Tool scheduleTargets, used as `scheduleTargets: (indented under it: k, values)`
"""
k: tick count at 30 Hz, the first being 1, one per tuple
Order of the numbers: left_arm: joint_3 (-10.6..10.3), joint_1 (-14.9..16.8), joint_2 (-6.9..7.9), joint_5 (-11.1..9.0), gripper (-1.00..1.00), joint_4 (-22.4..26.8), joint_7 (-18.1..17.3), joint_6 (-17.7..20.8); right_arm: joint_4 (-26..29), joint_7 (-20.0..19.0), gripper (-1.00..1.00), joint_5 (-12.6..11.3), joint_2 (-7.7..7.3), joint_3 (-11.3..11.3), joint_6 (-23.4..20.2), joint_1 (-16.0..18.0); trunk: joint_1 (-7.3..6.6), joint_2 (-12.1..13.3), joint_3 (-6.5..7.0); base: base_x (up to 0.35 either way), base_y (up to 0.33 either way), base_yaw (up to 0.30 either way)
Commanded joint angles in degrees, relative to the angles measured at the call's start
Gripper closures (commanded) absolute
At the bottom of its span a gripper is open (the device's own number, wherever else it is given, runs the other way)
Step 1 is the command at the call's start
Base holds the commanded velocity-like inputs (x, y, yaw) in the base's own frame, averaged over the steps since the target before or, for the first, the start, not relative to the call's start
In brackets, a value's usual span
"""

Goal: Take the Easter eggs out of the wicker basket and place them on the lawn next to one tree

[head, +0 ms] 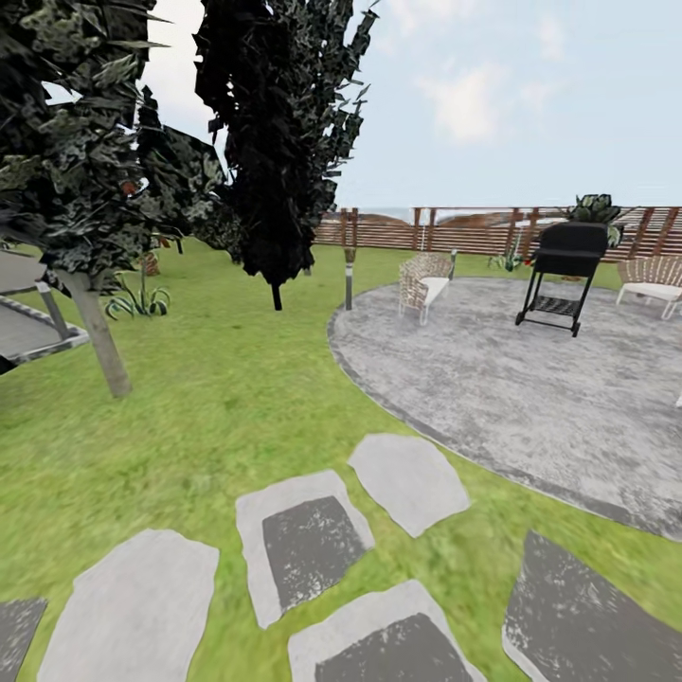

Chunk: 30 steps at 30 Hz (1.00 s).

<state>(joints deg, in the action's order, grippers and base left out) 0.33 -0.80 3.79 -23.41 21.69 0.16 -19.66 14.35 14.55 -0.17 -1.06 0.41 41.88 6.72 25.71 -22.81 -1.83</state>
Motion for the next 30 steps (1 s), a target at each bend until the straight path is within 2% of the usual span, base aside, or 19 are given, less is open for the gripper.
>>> scheduleTargets:
  k: [1, 12, 30]
  values:
    - [0.0, 0.0, 0.00, -0.1, -1.00, 0.1, 0.0, 0.0, 0.0, 0.1, -1.00, 0.0, 0.00, 0.1, 0.2, 0.0, 0.07, -0.1, -0.11, 0.329, 0.000, 0.000]
    - [0.0, 0.0, -0.01, 0.0, -1.00, 0.1, 0.0, 0.1, -0.1, 0.1, -1.00, -0.2, -0.16, 0.0, 0.3, 0.0, 0.07, -0.1, -0.06, 0.328, 0.000, -0.046]
    - [0.0, 0.0, -0.01, 0.0, -1.00, 0.1, 0.0, 0.1, -0.1, 0.1, -1.00, -0.1, -0.18, -0.1, 0.2, 0.0, 0.07, -0.1, 0.35, 0.328, 0.000, -0.237]
